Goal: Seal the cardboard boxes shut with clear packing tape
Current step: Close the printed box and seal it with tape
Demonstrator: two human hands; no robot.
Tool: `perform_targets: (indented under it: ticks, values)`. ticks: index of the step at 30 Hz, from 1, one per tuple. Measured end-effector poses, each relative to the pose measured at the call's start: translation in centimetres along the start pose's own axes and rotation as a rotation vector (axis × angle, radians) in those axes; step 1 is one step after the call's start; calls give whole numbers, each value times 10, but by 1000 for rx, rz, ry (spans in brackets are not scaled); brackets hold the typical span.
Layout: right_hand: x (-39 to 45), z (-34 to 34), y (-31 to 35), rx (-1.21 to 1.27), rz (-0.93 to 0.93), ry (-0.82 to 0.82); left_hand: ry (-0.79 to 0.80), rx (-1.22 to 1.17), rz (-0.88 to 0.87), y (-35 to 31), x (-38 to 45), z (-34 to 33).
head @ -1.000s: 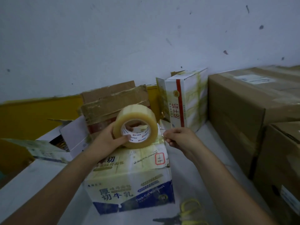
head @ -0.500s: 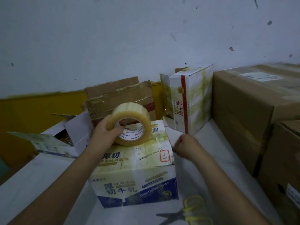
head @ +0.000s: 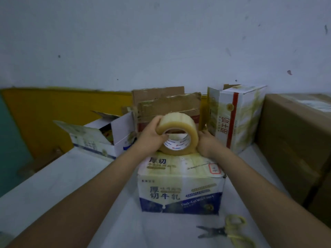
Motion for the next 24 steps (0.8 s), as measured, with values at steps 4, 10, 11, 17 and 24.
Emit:
perform_targets:
  ticks: [4,10,11,17,24]
  values:
    - [-8,9,7,0,-46,11,61,332,-170,-6,-7,74]
    - [-4,7,7,15,-38,25,317,937,-183,-5,-15,115]
    - [-2,6,7,13,-34,30,336,1032,-164,3,-19,121]
    - [4,2,3,93,-19,22,376,1041,-103,68,-45,105]
    - [8,9,-6,83,12,10,231,1065,-148,94,-63,48]
Point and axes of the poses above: each hand's wrist, its own x-axis towards the middle knuckle, its own z-axis out of the back of the hand, y = z × x, the point moved 3 cm from there along x, towards the middle knuckle, and after that the axes turned 4 degrees about y, right-handed, at the moved point
